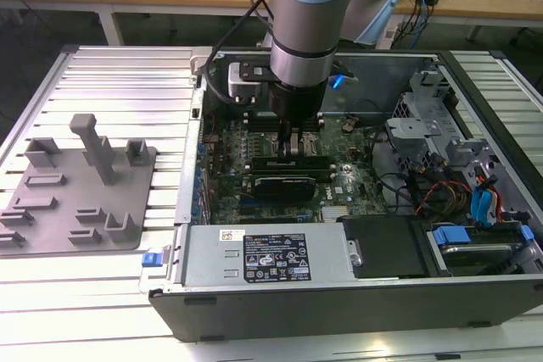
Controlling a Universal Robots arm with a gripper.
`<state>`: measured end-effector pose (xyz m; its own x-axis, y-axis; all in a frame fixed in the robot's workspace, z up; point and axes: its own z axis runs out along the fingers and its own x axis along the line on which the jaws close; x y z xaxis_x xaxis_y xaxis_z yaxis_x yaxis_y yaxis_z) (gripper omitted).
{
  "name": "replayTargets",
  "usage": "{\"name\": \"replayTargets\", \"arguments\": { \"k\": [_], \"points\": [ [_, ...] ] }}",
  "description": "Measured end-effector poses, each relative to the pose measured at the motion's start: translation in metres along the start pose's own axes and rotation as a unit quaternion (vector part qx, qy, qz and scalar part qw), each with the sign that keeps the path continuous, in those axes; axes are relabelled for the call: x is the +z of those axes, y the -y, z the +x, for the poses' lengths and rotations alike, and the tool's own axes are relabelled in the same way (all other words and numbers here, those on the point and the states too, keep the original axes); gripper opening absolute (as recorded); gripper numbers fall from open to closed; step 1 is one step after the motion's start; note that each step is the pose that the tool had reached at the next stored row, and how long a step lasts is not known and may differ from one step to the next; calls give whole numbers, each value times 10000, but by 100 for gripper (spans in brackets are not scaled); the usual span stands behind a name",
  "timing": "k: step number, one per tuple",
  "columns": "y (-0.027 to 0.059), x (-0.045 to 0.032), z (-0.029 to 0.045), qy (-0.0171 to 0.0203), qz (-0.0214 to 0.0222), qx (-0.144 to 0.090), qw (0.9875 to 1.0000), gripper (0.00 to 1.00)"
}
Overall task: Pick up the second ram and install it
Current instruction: 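Insert the second ram into the second slot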
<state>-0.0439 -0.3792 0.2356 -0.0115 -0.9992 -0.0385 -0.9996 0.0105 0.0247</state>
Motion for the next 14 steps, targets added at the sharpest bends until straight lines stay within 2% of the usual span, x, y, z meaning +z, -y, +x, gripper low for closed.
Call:
{"name": "replayTargets", "arguments": {
  "k": [14],
  "points": [
    [0, 12, -1, 15, 2, 28, 10000, 9]
  ]
}}
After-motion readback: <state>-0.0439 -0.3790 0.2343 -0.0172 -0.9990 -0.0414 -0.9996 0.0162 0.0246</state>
